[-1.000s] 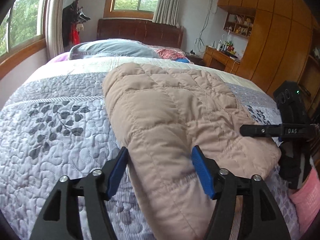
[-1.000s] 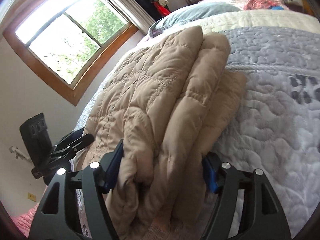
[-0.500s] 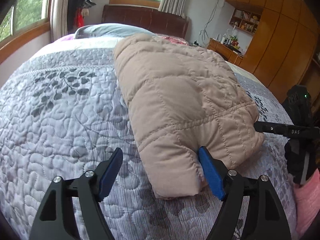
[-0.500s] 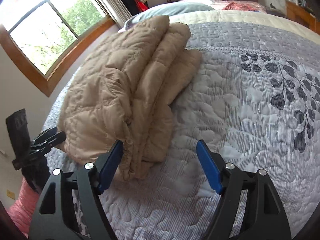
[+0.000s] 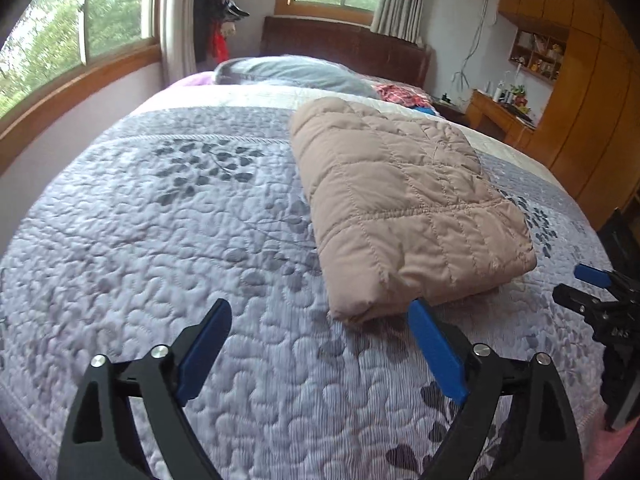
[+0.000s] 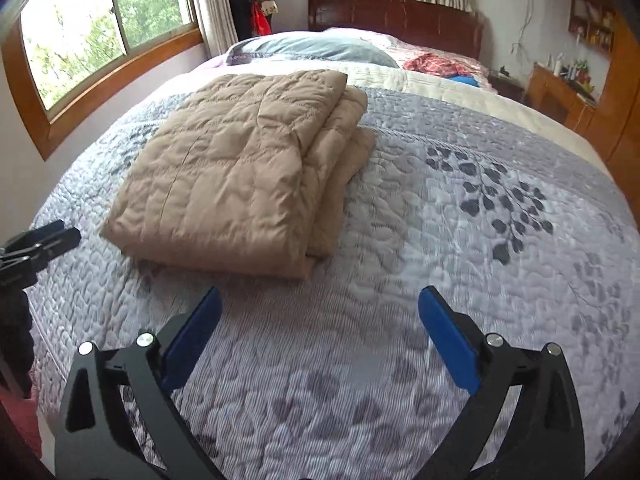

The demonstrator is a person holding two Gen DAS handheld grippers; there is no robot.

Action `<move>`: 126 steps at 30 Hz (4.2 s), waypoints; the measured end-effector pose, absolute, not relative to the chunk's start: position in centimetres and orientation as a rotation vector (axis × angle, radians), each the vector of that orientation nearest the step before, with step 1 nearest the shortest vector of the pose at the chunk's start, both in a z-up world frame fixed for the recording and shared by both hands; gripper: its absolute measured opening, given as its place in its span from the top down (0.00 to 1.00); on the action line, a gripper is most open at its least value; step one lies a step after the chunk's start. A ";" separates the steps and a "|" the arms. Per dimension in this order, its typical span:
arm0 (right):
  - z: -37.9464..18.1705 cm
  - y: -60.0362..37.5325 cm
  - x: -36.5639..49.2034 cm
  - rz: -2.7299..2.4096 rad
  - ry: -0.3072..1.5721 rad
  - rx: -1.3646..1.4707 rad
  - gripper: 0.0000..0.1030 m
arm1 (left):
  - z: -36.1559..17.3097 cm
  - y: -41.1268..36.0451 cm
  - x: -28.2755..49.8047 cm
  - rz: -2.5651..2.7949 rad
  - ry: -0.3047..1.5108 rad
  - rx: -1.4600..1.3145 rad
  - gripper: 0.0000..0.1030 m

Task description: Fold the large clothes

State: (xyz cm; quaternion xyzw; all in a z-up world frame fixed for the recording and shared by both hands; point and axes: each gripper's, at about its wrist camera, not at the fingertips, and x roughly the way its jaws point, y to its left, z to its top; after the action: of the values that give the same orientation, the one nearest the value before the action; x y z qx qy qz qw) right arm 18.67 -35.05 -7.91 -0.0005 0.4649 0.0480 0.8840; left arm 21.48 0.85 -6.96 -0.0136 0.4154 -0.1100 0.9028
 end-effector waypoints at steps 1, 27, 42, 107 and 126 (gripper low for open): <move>-7.8 -34.7 18.1 0.085 0.976 -0.005 0.05 | -6.7 0.9 21.0 -0.221 0.850 -0.026 0.11; -3.4 -32.9 11.0 0.029 0.927 0.041 0.05 | -1.9 0.5 11.6 -0.122 0.755 0.072 0.10; -3.3 -32.4 9.6 0.035 0.922 0.039 0.05 | -2.0 0.1 10.7 -0.112 0.753 0.099 0.10; -3.5 -32.1 9.7 0.044 0.931 0.016 0.05 | -2.4 0.2 10.8 -0.137 0.766 0.092 0.10; -4.0 -32.5 10.1 0.049 0.941 0.017 0.05 | -2.5 0.2 10.9 -0.144 0.771 0.084 0.10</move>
State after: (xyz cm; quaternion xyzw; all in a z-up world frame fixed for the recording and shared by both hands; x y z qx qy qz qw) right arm 10.13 -32.45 -3.98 0.0081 0.4535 0.0237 0.8909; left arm 10.87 0.23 -2.46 0.0409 0.3755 -0.0700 0.9233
